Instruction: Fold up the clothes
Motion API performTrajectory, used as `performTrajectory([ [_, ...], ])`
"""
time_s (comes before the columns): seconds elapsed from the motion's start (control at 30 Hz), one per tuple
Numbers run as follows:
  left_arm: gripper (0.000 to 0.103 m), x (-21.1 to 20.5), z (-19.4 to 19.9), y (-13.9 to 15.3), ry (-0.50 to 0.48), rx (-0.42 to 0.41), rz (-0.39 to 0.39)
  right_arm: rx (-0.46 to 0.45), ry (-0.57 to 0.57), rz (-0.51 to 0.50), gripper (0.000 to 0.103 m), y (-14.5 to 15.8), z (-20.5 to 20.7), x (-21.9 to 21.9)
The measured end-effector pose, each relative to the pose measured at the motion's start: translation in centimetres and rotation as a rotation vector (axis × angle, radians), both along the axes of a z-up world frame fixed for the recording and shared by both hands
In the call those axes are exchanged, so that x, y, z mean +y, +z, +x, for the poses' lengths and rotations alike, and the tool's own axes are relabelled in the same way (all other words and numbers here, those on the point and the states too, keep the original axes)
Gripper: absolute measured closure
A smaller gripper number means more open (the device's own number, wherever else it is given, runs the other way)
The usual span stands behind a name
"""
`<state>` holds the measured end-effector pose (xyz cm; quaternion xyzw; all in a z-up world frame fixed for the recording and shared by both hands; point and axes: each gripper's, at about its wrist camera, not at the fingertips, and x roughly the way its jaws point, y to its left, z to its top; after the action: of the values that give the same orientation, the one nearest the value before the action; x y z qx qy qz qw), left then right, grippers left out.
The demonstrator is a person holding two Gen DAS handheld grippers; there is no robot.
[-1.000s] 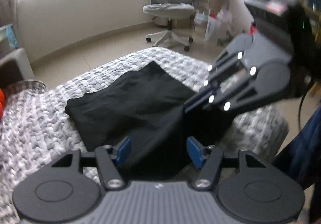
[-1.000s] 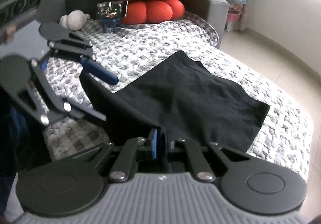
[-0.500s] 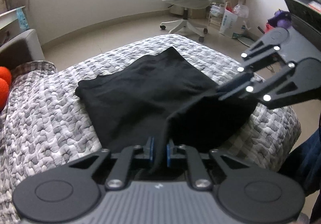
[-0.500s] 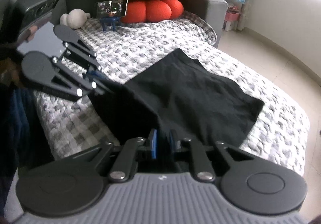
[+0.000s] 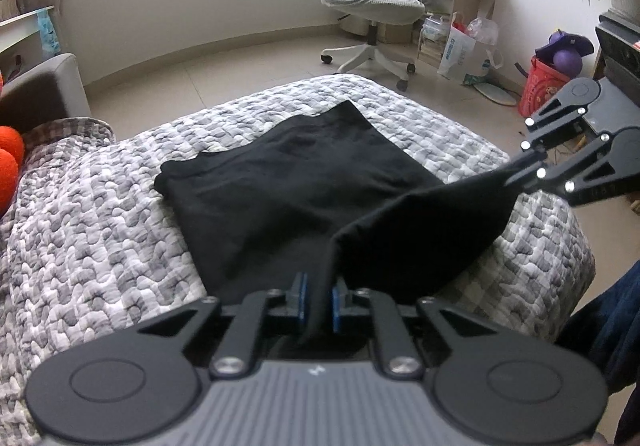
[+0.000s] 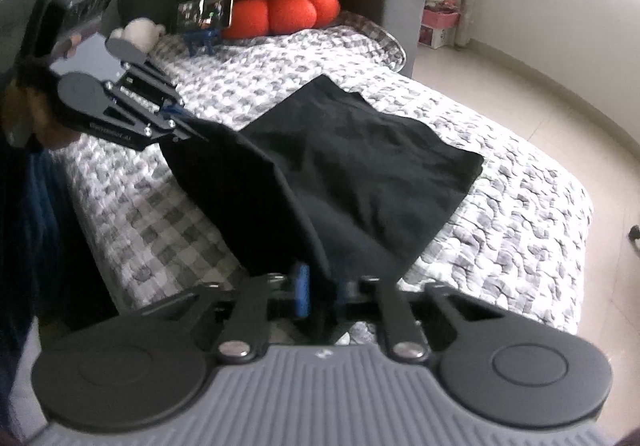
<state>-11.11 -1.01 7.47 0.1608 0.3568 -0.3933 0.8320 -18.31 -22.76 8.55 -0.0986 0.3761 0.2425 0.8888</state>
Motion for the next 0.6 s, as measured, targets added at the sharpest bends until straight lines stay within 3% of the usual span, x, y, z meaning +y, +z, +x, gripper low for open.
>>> performTrajectory([
  [0.27,0.092,1.8,1.3,1.3,0.002,0.026,-0.098,-0.102,-0.066,0.060,0.099,1.5,0.2,-1.1],
  [0.4,0.095,1.9,2.3,1.4,0.037,0.026,-0.105,-0.143,-0.126,0.076,0.099,2.1,1.2,-1.2],
  [0.6,0.095,1.8,5.0,2.2,0.103,0.039,-0.172,-0.148,-0.241,0.130,0.099,2.6,3.7,-1.6],
])
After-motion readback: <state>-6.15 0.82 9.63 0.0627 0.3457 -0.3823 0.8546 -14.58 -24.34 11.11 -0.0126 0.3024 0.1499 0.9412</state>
